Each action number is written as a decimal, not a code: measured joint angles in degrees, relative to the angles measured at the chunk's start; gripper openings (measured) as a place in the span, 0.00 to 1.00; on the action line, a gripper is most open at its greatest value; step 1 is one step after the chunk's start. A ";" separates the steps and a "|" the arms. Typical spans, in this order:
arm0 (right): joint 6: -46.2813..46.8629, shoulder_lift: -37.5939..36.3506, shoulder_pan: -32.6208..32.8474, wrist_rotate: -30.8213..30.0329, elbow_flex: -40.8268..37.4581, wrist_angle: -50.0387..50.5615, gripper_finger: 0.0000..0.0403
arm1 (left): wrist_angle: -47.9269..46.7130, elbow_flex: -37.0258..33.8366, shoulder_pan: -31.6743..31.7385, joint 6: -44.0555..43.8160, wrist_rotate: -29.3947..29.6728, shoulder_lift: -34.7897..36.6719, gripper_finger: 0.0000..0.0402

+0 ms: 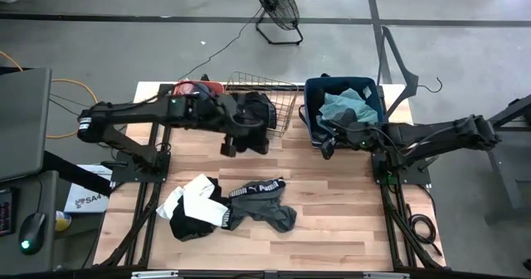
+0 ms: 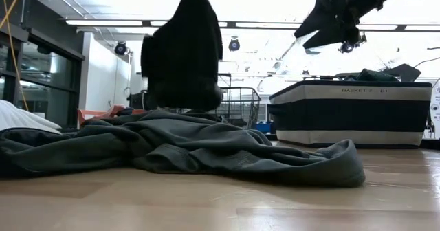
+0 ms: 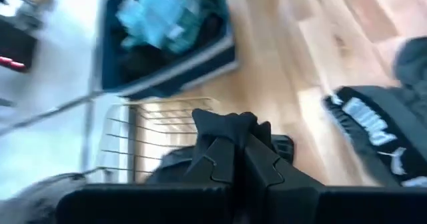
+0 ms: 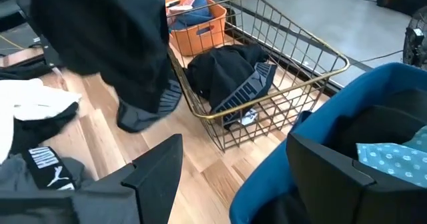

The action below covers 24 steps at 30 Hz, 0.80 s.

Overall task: Pick & Place Cloths
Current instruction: Put the right black boxer into the gold wire basket

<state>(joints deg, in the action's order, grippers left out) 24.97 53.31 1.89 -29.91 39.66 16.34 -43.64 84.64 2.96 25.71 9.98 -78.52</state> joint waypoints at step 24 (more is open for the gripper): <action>0.20 2.42 0.00 0.02 0.00 -0.33 0.64 | 17.34 5.68 8.68 10.71 23.84 -1.44 0.00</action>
<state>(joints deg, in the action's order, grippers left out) 25.17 55.72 1.89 -29.89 39.66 16.01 -26.30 90.32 11.64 36.43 33.82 -79.96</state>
